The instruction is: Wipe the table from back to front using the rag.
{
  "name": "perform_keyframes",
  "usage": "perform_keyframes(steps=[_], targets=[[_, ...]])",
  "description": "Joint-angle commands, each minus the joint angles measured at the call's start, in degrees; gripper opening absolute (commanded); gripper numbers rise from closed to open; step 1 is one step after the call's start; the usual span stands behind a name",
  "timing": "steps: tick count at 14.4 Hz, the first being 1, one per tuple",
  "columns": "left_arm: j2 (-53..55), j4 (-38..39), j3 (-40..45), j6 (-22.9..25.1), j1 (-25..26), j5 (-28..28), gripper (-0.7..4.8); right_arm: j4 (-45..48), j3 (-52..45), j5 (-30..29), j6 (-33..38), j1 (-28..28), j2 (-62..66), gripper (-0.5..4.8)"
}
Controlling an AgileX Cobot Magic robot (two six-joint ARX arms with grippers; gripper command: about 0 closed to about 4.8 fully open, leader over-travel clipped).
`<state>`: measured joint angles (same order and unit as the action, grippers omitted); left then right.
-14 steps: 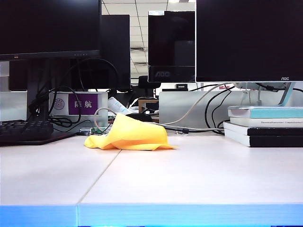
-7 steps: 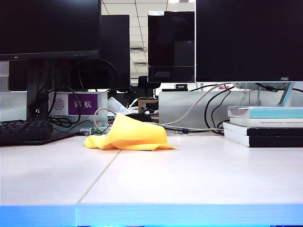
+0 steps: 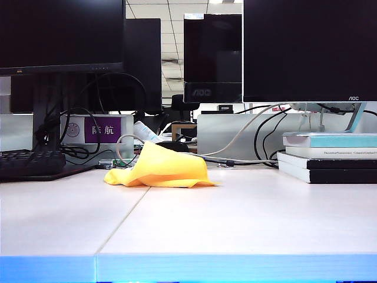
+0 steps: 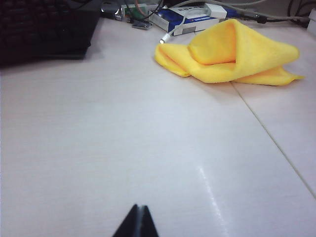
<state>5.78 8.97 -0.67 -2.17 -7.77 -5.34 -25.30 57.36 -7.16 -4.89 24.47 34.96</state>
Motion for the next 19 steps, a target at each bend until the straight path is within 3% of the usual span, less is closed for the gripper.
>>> perform_keyframes(steps=[1, 3, 7, 8, 10, 15, 16, 19], targets=[[-0.02, 0.68, 0.24, 0.07, -0.04, 0.13, -0.05, 11.37, -16.11, 0.52, 4.37, -6.56, -8.15, -0.01], [-0.07, 0.68, 0.24, 0.07, -0.04, 0.13, -0.05, 13.20, -22.77, 0.59, 8.20, -11.93, -11.96, -0.01], [-0.07, 0.68, 0.24, 0.07, -0.04, 0.13, -0.05, 13.11, -32.94, -1.07, 8.70, -23.04, -20.02, -0.01], [-0.07, 0.68, 0.24, 0.07, -0.04, 0.13, -0.05, 13.00, -42.27, -0.24, 8.72, -23.47, -27.26, 0.00], [-0.09, 0.68, 0.24, 0.07, -0.04, 0.13, -0.05, 12.90, -49.37, -0.24, 8.76, -23.47, -29.99, -0.01], [-0.09, 0.74, 0.24, 0.07, -0.04, 0.13, -0.05, 8.70, -54.86, -0.26, 10.88, -22.80, -34.86, -0.01], [-0.09, 0.74, 0.24, 0.07, -0.04, 0.13, -0.05, 8.83, -54.86, 1.09, 10.34, -17.68, -34.86, -0.01], [-0.09, 0.76, 0.24, 0.07, -0.04, 0.13, -0.05, 8.98, -54.88, 1.27, 10.47, -18.01, -34.86, 0.00]])
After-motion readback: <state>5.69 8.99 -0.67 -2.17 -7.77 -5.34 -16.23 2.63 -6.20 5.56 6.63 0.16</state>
